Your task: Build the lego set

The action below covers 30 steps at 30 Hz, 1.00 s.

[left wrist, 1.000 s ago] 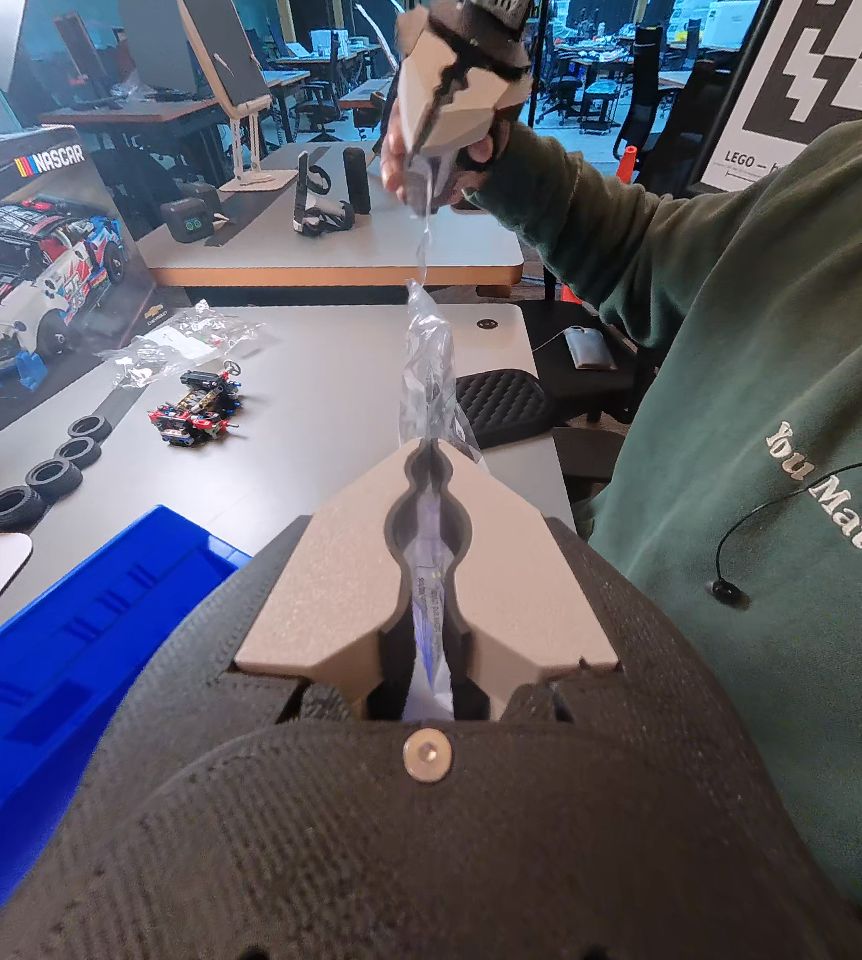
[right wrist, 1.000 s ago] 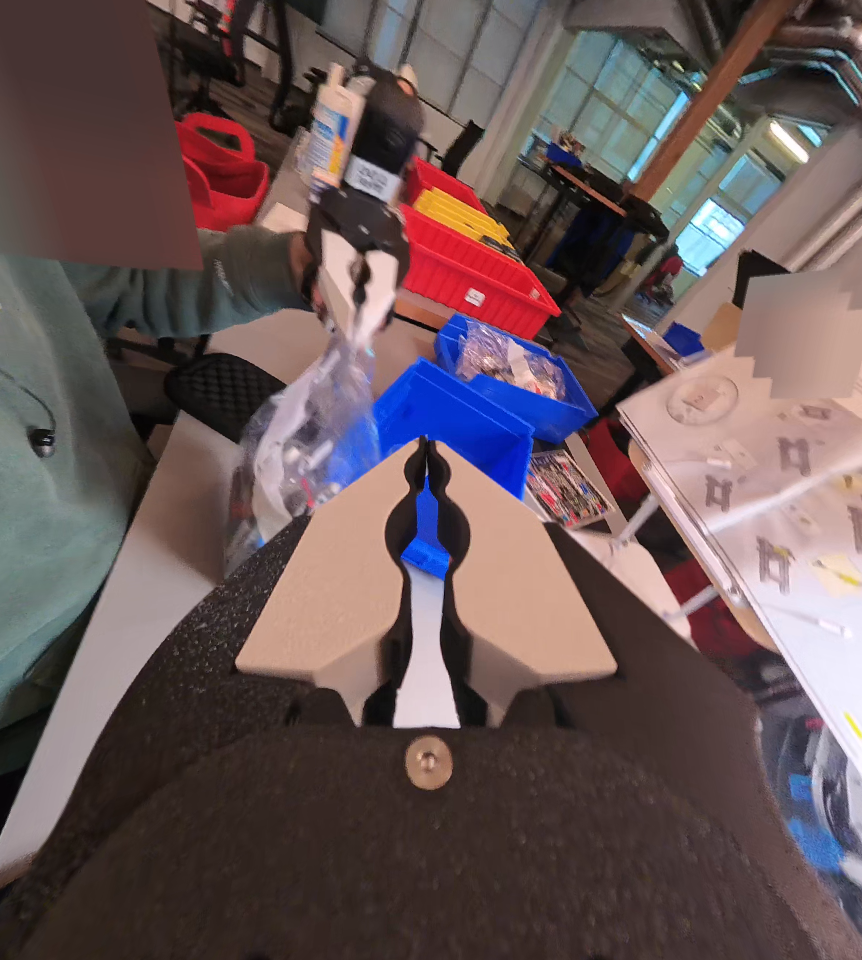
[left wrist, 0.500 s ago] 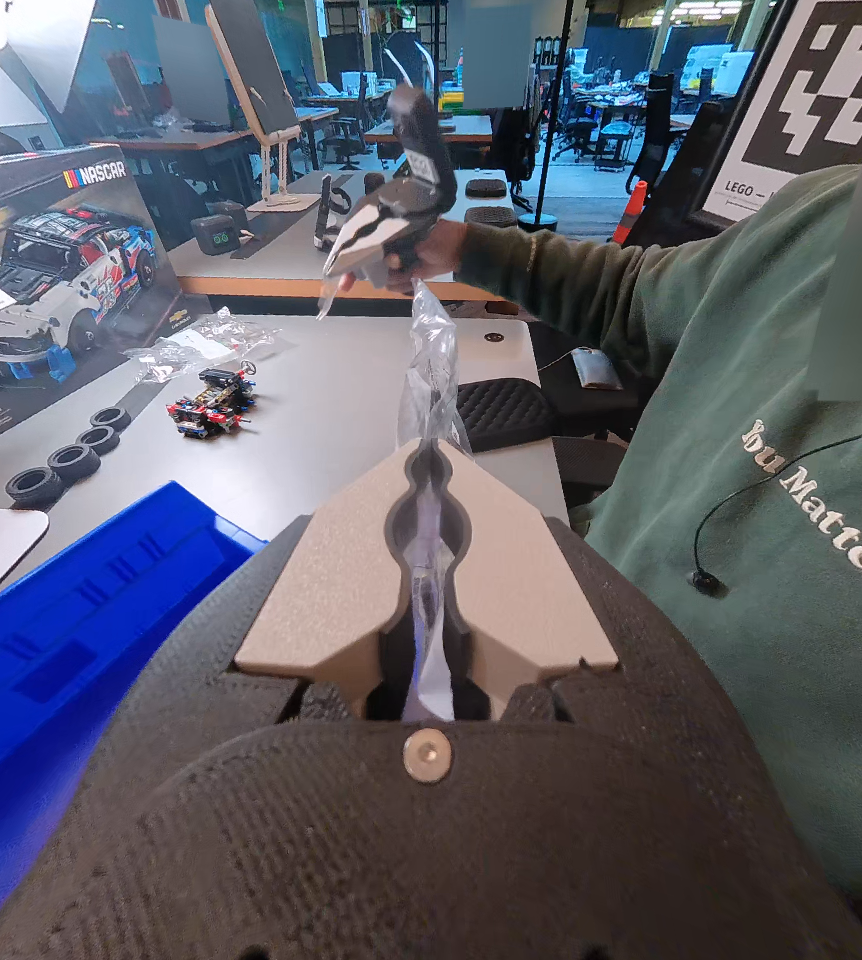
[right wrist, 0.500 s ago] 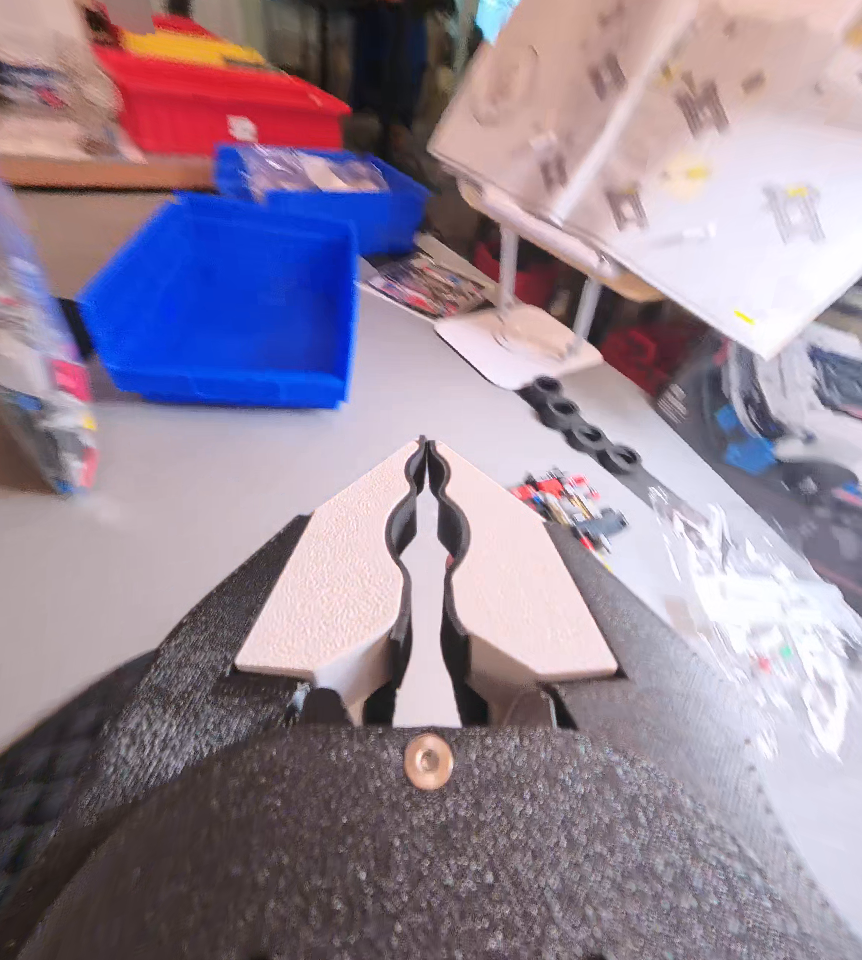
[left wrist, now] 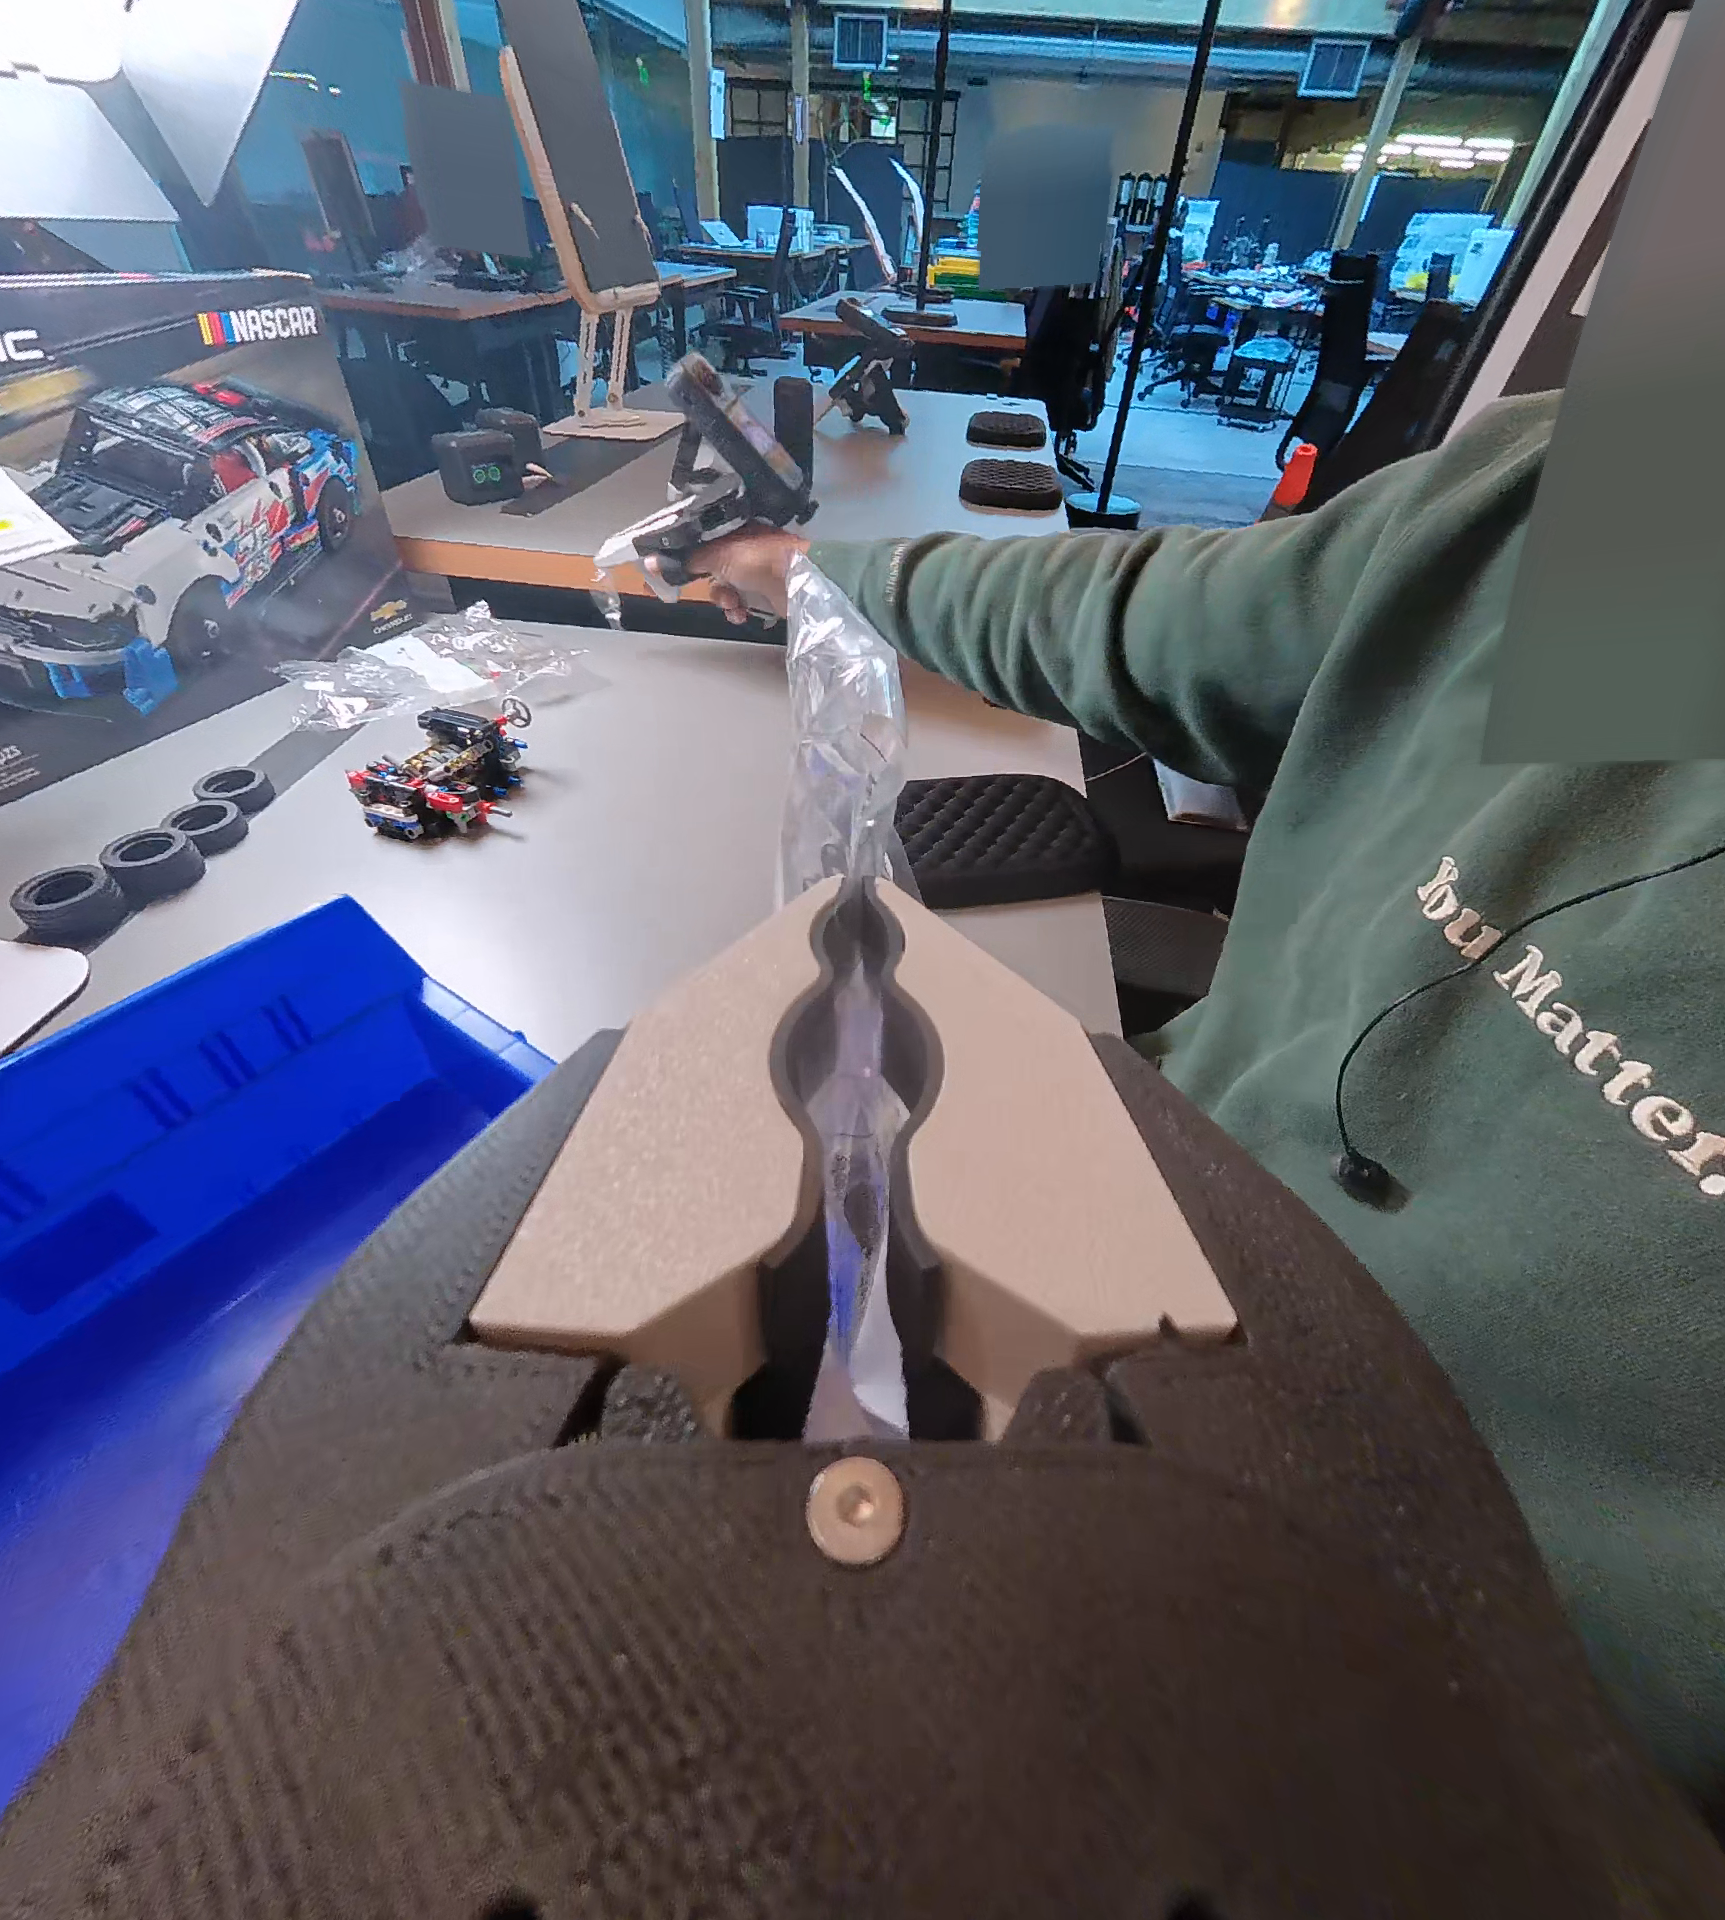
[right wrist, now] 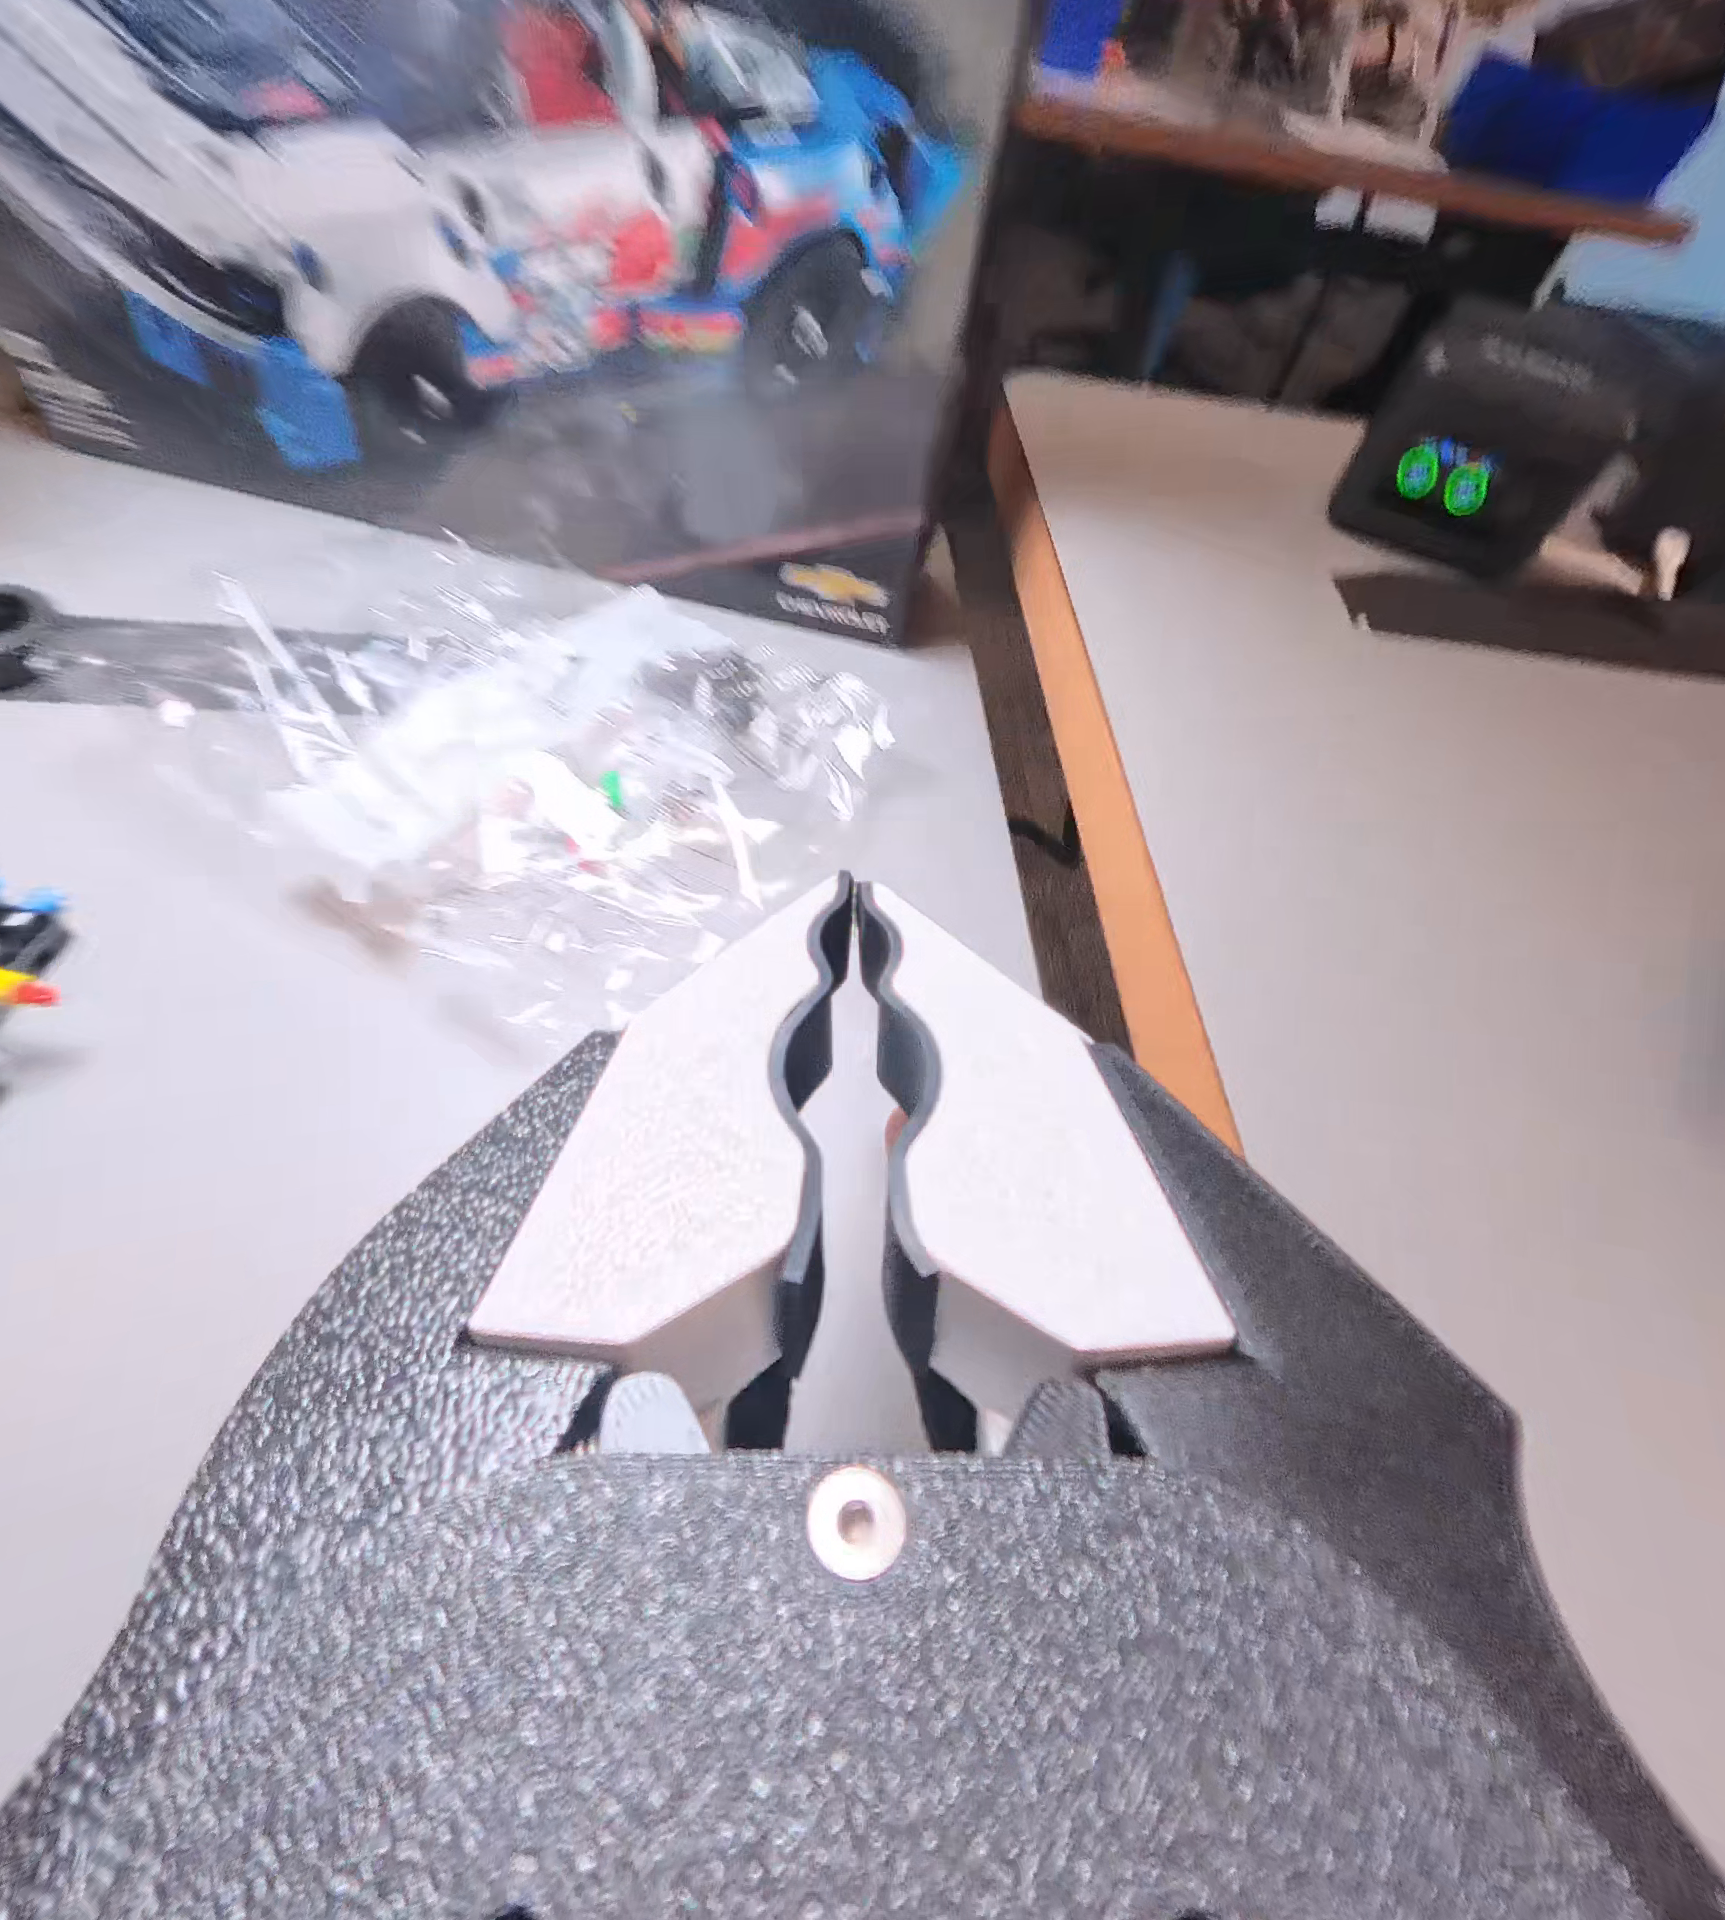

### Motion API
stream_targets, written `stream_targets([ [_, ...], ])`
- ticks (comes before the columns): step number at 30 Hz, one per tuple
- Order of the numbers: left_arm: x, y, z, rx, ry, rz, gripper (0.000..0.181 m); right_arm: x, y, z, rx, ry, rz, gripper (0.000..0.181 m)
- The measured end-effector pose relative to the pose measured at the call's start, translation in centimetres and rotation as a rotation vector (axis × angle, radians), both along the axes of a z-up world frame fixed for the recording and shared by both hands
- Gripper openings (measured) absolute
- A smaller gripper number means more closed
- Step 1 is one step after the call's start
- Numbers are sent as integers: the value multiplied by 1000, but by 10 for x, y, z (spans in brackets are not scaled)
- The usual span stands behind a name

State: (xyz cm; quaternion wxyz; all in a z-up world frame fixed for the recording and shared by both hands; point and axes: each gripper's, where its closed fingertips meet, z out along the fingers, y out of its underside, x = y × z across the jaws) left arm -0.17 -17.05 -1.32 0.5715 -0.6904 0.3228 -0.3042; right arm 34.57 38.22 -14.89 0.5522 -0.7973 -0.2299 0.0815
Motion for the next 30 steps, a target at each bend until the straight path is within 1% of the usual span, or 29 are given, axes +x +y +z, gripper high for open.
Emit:
stream_targets([
  [1,-1,1,-1,-3,-4,3,0,3,7,-11,-43,8,-7,2],
  [3,-2,2,-2,-7,-12,9,0,9,15,-25,-102,0,-26,14],
  [5,-4,4,-2,-9,-16,11,0,15,21,-24,-81,-45,-55,21],
  [7,-5,6,-3,-11,-20,10,0,21,23,-15,-48,-101,-74,30],
  [9,-5,10,-4,-13,-28,6,0,24,22,3,16,-151,-81,37],
  [11,-2,14,-6,-12,-35,-1,0,20,15,29,83,-140,-66,39],
  [12,-1,15,-7,-10,-38,-5,0,13,8,44,119,-126,-41,39],
  [14,2,19,-9,-6,-38,-8,0,-13,-16,74,186,-91,67,36],
  [15,4,20,-9,-3,-35,-8,0,-34,-35,89,219,-63,154,35],
  [17,8,23,-9,4,-27,-15,0,-88,-93,120,268,5,410,30],
  [19,13,26,-7,12,-13,-20,0,-146,-176,144,269,58,748,28],
  [21,19,29,-5,25,11,-22,0,-189,-268,162,239,75,1078,27],
  [23,25,31,-2,44,40,-24,0,-216,-348,175,250,30,1338,26],
  [26,36,34,2,67,81,-22,0,-238,-445,186,283,-75,1638,22],
  [28,43,36,5,80,106,-18,0,-246,-490,182,305,-202,1779,22],
  [30,48,37,7,89,125,-14,0,-255,-516,175,325,-337,1855,25],
])
